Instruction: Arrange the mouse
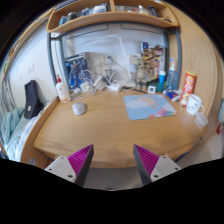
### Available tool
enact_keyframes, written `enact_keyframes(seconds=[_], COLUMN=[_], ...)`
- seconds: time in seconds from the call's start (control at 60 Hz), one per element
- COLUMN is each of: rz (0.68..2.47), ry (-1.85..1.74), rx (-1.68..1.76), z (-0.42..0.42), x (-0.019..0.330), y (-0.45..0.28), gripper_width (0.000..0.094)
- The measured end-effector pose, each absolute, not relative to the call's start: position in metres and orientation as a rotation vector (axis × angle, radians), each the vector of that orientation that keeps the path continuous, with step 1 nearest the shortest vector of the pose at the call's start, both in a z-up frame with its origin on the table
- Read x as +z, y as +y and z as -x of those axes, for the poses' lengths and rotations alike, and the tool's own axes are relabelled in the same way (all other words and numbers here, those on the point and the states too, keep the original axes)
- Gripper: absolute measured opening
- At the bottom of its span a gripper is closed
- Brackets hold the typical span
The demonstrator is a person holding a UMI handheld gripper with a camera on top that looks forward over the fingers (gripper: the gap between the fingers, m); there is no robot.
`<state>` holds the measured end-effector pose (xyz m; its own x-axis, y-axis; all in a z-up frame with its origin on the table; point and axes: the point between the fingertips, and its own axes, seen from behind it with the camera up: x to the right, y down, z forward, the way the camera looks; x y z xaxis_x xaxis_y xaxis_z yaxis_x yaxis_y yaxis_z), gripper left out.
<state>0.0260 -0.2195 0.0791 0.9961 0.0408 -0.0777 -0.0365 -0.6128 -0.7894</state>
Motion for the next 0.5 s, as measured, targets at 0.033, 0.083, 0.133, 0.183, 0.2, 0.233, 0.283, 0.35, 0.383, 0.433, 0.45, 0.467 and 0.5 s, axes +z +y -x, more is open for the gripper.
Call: enact_keyframes(seconds=[0.033, 0.083, 0.133, 0.183, 0.2, 0.233, 0.283, 0.35, 0.383, 0.433, 0.45, 0.467, 0.5], rz=[2.229, 2.243, 2.266, 2.268, 2.269, 2.269, 2.270, 2.267, 2.265, 2.268, 2.258, 2.256, 2.253], ry=[-0.026, -0.060, -0.088, -0.118, -0.126, -0.141, -0.156, -0.160, -0.158, -0.150, -0.155, -0.153, -0.147], rx=[0.136, 0.157, 0.163, 0.178, 0.182, 0.187, 0.183, 0.176, 0.169, 0.156, 0.158, 0.157, 0.152], z=[-0.018, -0.004, 0.013, 0.022, 0.026, 0.035, 0.043, 0.051, 0.053, 0.055, 0.052, 0.053, 0.052], x=[0.074, 0.075, 0.078, 0.075, 0.075, 0.075, 0.079, 0.086, 0.089, 0.099, 0.098, 0.100, 0.105], y=[-0.218, -0.215, -0.209, -0.195, -0.189, -0.179, -0.163, -0.144, -0.132, -0.112, -0.105, -0.098, -0.085], gripper_width=[0.0802, 0.0805, 0.0805, 0.0804, 0.0805, 0.0807, 0.0803, 0.0807, 0.0807, 0.0806, 0.0805, 0.0805, 0.0805])
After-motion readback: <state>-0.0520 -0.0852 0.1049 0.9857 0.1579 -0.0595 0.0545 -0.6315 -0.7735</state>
